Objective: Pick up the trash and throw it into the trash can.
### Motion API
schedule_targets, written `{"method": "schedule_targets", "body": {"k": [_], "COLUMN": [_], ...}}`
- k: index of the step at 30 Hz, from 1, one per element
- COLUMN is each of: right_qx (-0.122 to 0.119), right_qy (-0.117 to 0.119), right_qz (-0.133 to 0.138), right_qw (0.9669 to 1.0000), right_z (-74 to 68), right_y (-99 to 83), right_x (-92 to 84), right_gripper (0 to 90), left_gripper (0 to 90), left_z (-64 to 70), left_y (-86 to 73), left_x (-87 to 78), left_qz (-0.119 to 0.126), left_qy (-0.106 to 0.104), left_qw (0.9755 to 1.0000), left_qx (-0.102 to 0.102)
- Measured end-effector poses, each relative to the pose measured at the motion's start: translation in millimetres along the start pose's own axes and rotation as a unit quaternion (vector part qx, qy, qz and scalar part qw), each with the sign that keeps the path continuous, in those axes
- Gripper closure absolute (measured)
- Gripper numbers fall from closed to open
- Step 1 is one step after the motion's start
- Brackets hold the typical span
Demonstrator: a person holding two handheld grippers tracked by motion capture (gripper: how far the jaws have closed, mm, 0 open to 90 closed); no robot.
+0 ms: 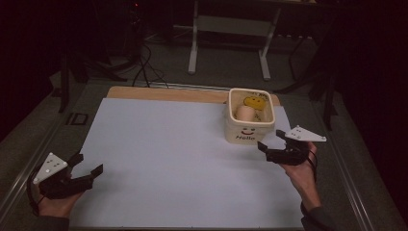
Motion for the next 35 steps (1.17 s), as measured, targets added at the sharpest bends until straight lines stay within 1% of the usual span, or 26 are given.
{"method": "schedule_targets", "body": {"k": [3,4,6,7,8,10,11,16,20,24,26,35], "right_qx": [-0.006,-0.015,-0.019,-0.019,-0.017,-0.017,-0.014,-0.014,-0.015,-0.012,-0.014,-0.014], "right_qy": [0.0,0.003,0.002,0.002,0.003,0.003,0.006,0.008,0.011,0.011,0.01,0.012], "right_qz": [-0.001,-0.003,0.0,0.0,0.003,0.007,0.01,0.01,0.005,0.011,0.017,0.015], "right_qw": [1.0,0.9999,0.9998,0.9998,0.9998,0.9998,0.9998,0.9998,0.9998,0.9998,0.9997,0.9997], "right_z": [-2.9,-6.6,-9.0,-9.0,-10.5,-10.9,-11.6,-13.3,-16.3,-16.6,-17.1,-16.6], "right_y": [-4.1,-9.9,-14.3,-14.3,-19.3,-21.4,-26.0,-30.4,-39.3,-39.3,-37.7,-38.7], "right_x": [-1.2,-2.9,-4.4,-4.4,-5.9,-6.7,-8.0,-10.7,-13.0,-16.3,-17.9,-17.6], "right_gripper": [12.5,12.6,12.7,12.7,13.1,13.2,13.2,13.4,13.4,13.4,13.4,13.4], "left_gripper": [19.2,19.4,19.4,19.4,19.4,19.4,19.4,19.4,19.4,19.4,19.4,19.4], "left_z": [-0.1,-0.2,0.0,0.0,-0.1,-0.1,-0.3,0.3,1.0,0.9,0.9,1.3], "left_y": [0.1,-0.1,0.1,0.1,0.3,0.4,0.6,1.0,1.8,1.9,2.0,1.8], "left_x": [0.0,0.2,0.2,0.2,-0.1,-0.3,-0.5,-1.1,-1.5,-1.8,-1.5,-0.4], "left_qz": [0.001,0.0,0.002,0.002,0.002,0.002,0.004,0.005,0.008,0.008,0.008,0.006], "left_qy": [-0.001,-0.002,-0.002,-0.002,-0.002,-0.002,-0.002,-0.004,-0.006,-0.005,-0.005,-0.006], "left_qw": [1.0,1.0,1.0,1.0,1.0,1.0,1.0,1.0,1.0,1.0,1.0,1.0], "left_qx": [-0.001,-0.001,-0.003,-0.003,-0.003,-0.003,-0.004,-0.002,-0.001,0.0,0.0,0.003]}}
Point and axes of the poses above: each handheld gripper's, and its own axes: x roughly forward along the jaws, y roughly out of its top, z roughly to its right, the point moved 7 cm from there along x, roughly forward along the jaws, and after that the axes turned 12 degrees about y, right-handed, at the moved point
